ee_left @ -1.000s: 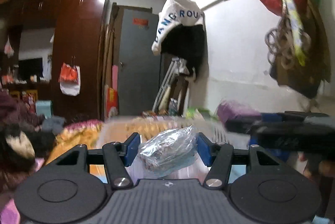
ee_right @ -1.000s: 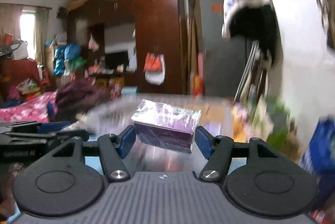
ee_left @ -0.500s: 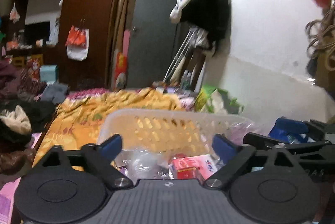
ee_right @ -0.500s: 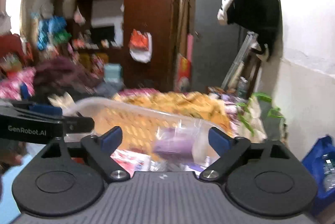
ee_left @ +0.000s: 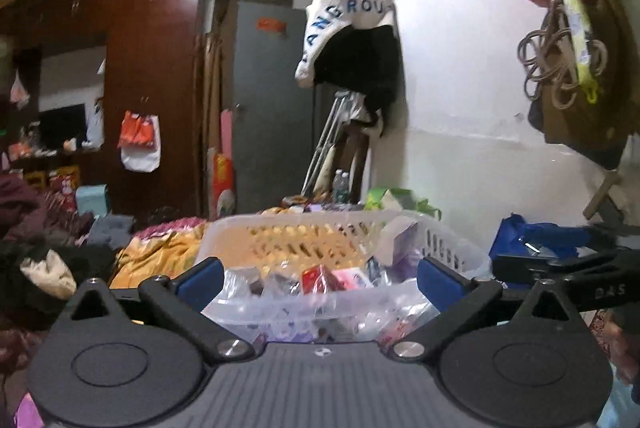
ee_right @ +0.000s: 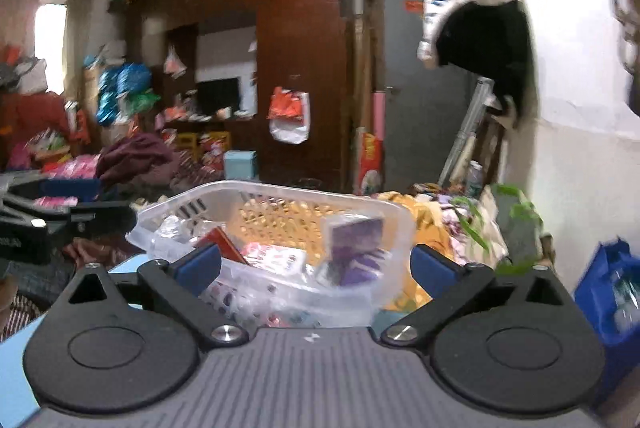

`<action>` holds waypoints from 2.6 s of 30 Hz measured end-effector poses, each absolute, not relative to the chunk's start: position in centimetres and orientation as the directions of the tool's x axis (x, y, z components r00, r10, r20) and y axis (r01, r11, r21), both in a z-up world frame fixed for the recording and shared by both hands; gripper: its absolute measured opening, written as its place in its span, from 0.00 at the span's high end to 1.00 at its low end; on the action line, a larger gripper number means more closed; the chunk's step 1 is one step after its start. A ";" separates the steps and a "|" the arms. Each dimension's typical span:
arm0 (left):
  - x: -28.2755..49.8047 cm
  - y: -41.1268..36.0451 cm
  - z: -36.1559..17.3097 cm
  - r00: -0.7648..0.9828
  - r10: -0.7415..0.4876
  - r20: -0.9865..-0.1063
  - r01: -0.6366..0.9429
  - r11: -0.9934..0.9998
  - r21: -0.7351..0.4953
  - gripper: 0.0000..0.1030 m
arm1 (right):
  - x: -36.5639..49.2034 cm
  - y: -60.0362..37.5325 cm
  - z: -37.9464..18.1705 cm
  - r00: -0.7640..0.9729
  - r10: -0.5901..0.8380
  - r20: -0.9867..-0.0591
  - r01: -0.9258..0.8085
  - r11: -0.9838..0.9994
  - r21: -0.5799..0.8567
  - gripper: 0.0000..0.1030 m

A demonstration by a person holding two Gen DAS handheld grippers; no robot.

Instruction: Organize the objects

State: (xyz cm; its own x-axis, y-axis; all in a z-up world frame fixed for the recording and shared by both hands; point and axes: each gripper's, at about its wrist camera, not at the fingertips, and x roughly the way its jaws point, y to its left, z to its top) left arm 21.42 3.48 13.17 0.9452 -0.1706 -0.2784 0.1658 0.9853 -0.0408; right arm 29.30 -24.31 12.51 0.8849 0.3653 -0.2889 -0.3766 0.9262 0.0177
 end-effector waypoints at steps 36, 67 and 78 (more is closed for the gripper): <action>20.9 2.1 11.3 0.930 -0.120 -0.348 0.130 0.991 0.005 0.00 | 28.1 -24.3 10.2 0.873 0.378 -0.308 -0.397 0.918 0.001 0.00; 20.8 2.1 11.3 0.930 -0.119 -0.349 0.125 0.992 -0.006 0.00 | 27.6 -24.1 10.2 0.876 0.377 -0.300 -0.402 0.915 -0.024 0.00; 20.8 2.1 11.2 0.928 -0.122 -0.351 0.127 0.992 -0.007 0.00 | 27.6 -24.2 10.2 0.877 0.375 -0.300 -0.400 0.916 -0.023 0.00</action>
